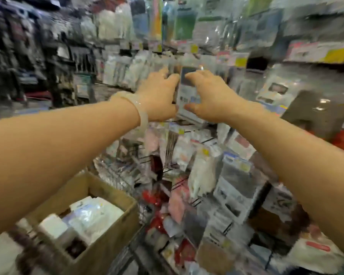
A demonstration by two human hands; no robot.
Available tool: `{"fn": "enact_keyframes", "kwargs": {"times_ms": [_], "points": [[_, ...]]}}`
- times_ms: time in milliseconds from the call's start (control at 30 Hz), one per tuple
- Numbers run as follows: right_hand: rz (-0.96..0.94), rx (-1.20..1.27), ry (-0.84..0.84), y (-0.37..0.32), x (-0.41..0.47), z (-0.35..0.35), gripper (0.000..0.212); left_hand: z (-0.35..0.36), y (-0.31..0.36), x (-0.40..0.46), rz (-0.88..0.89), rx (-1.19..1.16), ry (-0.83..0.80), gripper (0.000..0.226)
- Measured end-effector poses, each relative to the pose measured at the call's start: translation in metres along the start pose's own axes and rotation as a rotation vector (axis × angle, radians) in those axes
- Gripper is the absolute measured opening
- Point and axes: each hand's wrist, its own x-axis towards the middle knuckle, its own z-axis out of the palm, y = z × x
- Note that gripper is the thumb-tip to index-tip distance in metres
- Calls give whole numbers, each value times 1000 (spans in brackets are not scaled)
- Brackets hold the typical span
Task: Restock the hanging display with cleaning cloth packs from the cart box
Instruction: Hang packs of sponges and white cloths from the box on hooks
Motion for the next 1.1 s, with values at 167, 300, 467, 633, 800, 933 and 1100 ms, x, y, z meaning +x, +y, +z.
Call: {"fn": "enact_keyframes", "kwargs": {"times_ms": [167, 300, 467, 633, 800, 933, 1100], "points": [[-122, 138, -212, -110, 41, 125, 71, 33, -137, -76, -288, 114, -186, 69], [-230, 170, -399, -167, 59, 213, 68, 68, -205, -125, -452, 152, -300, 61], [-280, 258, -541, -199, 79, 314, 59, 135, -265, -169, -662, 114, -450, 63], [-355, 262, -727, -201, 99, 426, 61, 232, -305, -200, -869, -8, -518, 68], [-274, 315, -976, -185, 100, 538, 75, 344, -327, -213, -1120, -270, -622, 76], [-101, 492, -1094, -175, 101, 608, 71, 411, -337, -224, -1286, -468, -494, 80], [140, 737, -1190, -175, 100, 671, 77, 463, -358, -238, -1539, -603, -289, 82]]}}
